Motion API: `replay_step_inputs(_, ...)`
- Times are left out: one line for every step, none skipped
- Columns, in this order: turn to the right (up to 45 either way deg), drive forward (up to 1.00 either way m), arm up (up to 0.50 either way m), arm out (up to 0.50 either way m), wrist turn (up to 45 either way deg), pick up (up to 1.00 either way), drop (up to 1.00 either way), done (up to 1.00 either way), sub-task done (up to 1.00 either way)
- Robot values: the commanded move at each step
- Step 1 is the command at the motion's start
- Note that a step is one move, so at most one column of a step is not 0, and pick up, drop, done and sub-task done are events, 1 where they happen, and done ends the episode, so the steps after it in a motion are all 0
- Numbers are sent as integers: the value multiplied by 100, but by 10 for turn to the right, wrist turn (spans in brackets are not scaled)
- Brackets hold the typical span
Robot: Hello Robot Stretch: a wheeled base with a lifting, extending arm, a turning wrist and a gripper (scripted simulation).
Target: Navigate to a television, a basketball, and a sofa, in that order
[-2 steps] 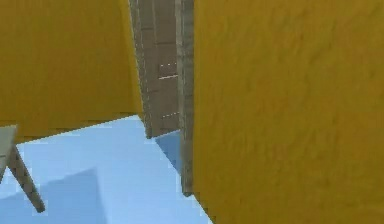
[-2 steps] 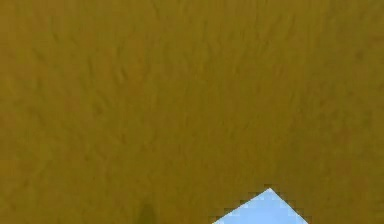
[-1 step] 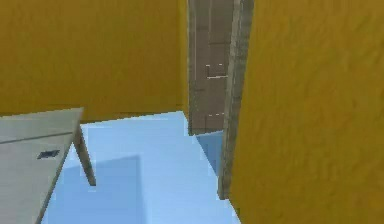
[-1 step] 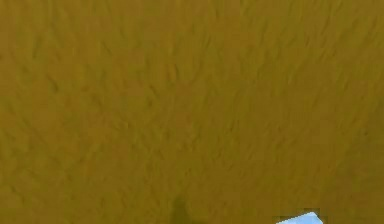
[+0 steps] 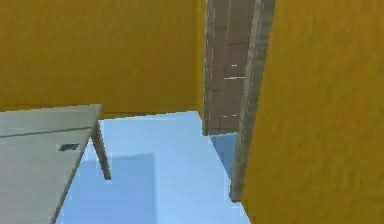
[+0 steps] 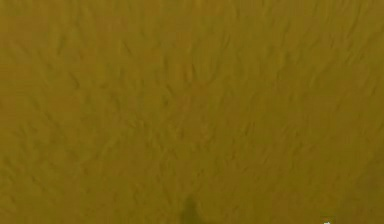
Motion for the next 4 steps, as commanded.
replay_step_inputs(0,100,0,0,0,0,0,0,0)
replay_step_inputs(60,0,0,0,0,0,0,0,0)
replay_step_inputs(0,30,0,0,0,0,0,0,0)
replay_step_inputs(-120,0,0,0,0,0,0,0,0)
